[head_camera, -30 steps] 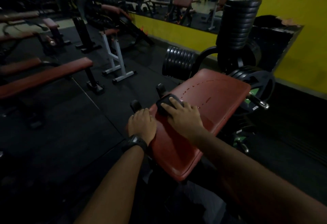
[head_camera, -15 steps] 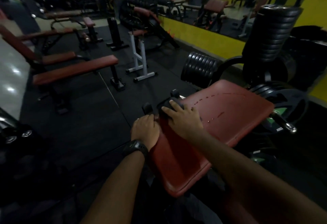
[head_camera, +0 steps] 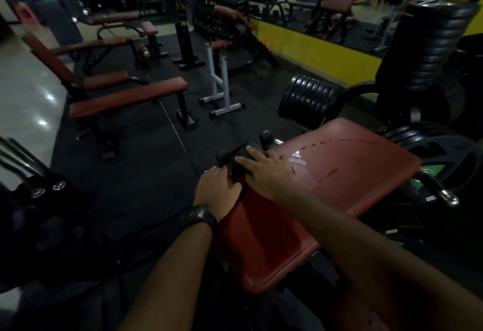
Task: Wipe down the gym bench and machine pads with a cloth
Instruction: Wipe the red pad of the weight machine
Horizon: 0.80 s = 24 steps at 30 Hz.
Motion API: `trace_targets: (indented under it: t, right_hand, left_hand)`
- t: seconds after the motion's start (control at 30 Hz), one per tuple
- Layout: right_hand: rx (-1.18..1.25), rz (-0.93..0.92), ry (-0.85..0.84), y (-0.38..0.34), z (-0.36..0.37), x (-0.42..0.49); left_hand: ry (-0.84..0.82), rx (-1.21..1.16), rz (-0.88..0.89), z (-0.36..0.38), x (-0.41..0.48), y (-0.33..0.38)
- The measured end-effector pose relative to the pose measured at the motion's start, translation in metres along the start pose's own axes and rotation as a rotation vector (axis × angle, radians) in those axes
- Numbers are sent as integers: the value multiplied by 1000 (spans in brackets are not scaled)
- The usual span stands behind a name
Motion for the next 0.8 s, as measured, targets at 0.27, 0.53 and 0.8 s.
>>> trace_targets:
  t: [0.27,0.53,0.8]
  right_hand:
    - [103,199,15,6,-4,-31]
    - [44,-65,-79,19,-5,7]
    - [28,243,110,-10,0,-49]
  left_hand:
    - [-8,59,-19,-1,-1,4]
    - [-38,113,-17,2,2,2]
    - [-42,230,-49,-4,-9,7]
Point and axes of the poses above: each hand's wrist, its own x-axis towards the middle knuckle, its own z-axis out of the palm, y = z × x, the point moved 3 cm from there along x, towards the middle knuckle, and after that the axes turned 2 degrees about -x, right-handed, at the moved point
